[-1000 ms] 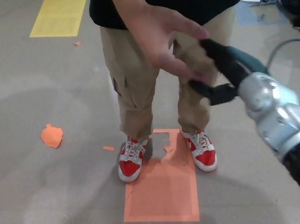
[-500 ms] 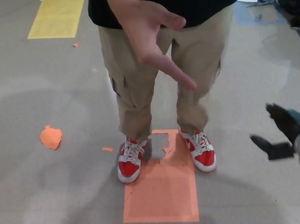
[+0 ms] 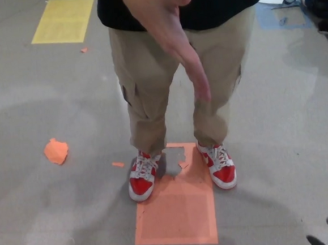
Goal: The robot extends its right arm to grab a person's hand and shakes it
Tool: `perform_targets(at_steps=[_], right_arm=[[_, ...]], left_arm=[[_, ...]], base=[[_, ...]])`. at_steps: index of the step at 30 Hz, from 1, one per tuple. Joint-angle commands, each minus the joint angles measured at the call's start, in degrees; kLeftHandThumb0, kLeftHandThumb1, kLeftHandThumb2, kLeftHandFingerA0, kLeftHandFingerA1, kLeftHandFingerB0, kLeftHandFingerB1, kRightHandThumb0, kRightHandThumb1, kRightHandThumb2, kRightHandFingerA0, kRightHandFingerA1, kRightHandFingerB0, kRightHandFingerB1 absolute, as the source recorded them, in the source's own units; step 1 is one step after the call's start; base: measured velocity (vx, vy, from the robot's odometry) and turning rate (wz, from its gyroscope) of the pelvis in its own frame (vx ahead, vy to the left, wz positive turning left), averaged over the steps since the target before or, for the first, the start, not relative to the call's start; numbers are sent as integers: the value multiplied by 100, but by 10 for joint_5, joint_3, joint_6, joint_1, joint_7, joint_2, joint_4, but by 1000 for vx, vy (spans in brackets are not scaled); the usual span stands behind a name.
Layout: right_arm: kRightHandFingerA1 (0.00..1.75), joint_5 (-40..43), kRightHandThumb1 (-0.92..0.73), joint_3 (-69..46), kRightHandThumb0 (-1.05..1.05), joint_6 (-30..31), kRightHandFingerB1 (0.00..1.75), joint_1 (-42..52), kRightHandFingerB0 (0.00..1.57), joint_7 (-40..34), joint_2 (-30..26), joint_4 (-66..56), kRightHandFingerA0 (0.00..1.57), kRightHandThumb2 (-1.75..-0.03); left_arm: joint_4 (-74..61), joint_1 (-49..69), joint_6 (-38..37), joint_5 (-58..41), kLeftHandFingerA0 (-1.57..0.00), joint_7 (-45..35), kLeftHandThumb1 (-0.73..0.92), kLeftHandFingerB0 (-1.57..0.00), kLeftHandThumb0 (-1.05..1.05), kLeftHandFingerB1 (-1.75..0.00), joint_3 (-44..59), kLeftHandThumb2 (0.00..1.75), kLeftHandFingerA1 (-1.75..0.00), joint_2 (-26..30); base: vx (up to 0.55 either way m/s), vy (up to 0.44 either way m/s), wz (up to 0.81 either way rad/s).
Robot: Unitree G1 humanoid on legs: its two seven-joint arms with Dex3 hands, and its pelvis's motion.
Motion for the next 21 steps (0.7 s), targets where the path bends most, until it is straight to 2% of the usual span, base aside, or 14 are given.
perform_targets(at_steps=[1, 5, 8, 9, 10, 11, 12, 14, 15, 19, 20, 21], right_arm=[[19, 33, -71, -20, -80, -23, 9, -5, 0, 19, -10, 17, 0, -100], [13, 15, -79, -2, -84, -11, 7, -6, 0, 46, -17, 29, 0, -107], [16, 3, -79, 18, -80, -15, 12, 1, 0, 66, -24, 35, 0, -110], [7, 2, -74, 22, -79, -18, 4, 3, 0, 73, -27, 37, 0, -94], [13, 3, -80, 26, -83, -17, 10, 3, 0, 79, -29, 38, 0, -110], [13, 4, -80, 29, -83, -15, 10, 3, 0, 82, -30, 39, 0, -110], [10, 9, -82, 27, -86, -16, 7, 6, 0, 82, -30, 38, 0, -109], [7, 16, -82, 23, -88, -17, 5, 8, 0, 83, -31, 38, 0, -108], [16, 17, -79, 24, -78, -20, 18, 7, 1, 89, -32, 38, 0, -110], [11, 15, -79, 26, -82, -22, 11, 5, 0, 96, -34, 39, 0, -108], [11, 13, -79, 29, -83, -24, 10, 6, 0, 96, -35, 39, 0, -108], [10, 12, -80, 31, -84, -25, 10, 9, 0, 96, -35, 39, 0, -109]], left_arm=[[1, -5, -3, 4, 0, 6, 80, 0, -78, -21, 2, 110, -21, 3], [2, -7, 2, 4, 0, 0, 79, 0, -77, -20, 2, 110, -22, 7], [2, 0, 1, -2, 0, 2, 75, -2, -72, -24, 8, 108, -26, 4], [2, 2, 1, -3, -2, 3, 74, 0, -76, -18, 9, 94, -18, 3], [3, 3, 0, -4, 0, -3, 92, 0, -68, -16, 11, 70, -15, 2], [4, 4, -3, -2, 0, -5, 92, 0, -68, -16, 9, 70, -15, 3], [4, 6, -4, 1, 0, -4, 78, 0, -75, -22, 7, 110, -23, 4], [3, 7, -5, 7, 0, 0, 80, 0, -77, -21, 3, 110, -22, 5], [2, 7, -3, 6, 0, 2, 77, 0, -74, -23, 3, 109, -24, 5], [3, 7, -1, 5, 0, -3, 78, 0, -75, -21, 4, 110, -23, 6], [3, 8, -9, 3, 0, -10, 92, 0, -67, -13, 4, 72, -14, 7], [4, 9, -10, 3, 0, -9, 79, 0, -76, -21, 4, 110, -23, 7]], base=[[0, 0, 0], [0, 0, 0], [0, 0, 0], [0, 0, 0], [0, 0, 0], [0, 0, 0], [0, 0, 0], [0, 0, 0], [0, 0, 0], [0, 0, 0], [0, 0, 0], [0, 0, 0]])
